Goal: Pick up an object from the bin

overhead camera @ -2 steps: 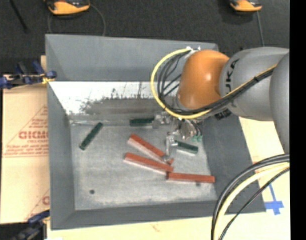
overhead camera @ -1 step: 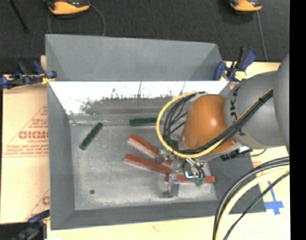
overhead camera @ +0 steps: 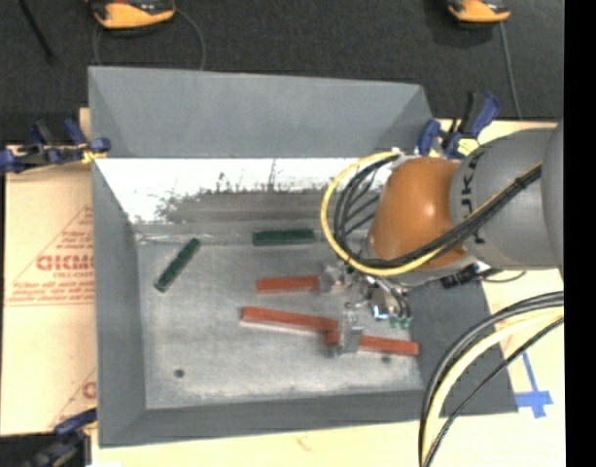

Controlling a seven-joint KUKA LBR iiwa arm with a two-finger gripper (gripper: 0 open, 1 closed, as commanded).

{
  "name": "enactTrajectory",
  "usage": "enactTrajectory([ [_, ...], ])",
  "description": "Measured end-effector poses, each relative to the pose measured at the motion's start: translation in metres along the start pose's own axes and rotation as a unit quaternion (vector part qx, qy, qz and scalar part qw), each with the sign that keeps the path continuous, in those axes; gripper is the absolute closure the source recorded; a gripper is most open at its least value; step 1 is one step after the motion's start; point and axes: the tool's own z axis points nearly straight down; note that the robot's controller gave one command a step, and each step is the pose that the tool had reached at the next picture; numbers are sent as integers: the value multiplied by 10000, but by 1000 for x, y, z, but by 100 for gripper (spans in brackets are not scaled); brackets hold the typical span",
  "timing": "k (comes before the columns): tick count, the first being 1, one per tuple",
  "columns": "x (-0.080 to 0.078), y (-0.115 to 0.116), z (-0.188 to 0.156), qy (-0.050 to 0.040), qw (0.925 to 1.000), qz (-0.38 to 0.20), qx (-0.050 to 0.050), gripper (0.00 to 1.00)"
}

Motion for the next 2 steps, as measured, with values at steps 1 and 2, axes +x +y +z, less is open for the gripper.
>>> enactTrajectory([
  [1, 1, 1, -1, 6, 10000, -1, -6, 100],
  [2, -25, 11, -123, -36, 9999, 129, -10, 100],
])
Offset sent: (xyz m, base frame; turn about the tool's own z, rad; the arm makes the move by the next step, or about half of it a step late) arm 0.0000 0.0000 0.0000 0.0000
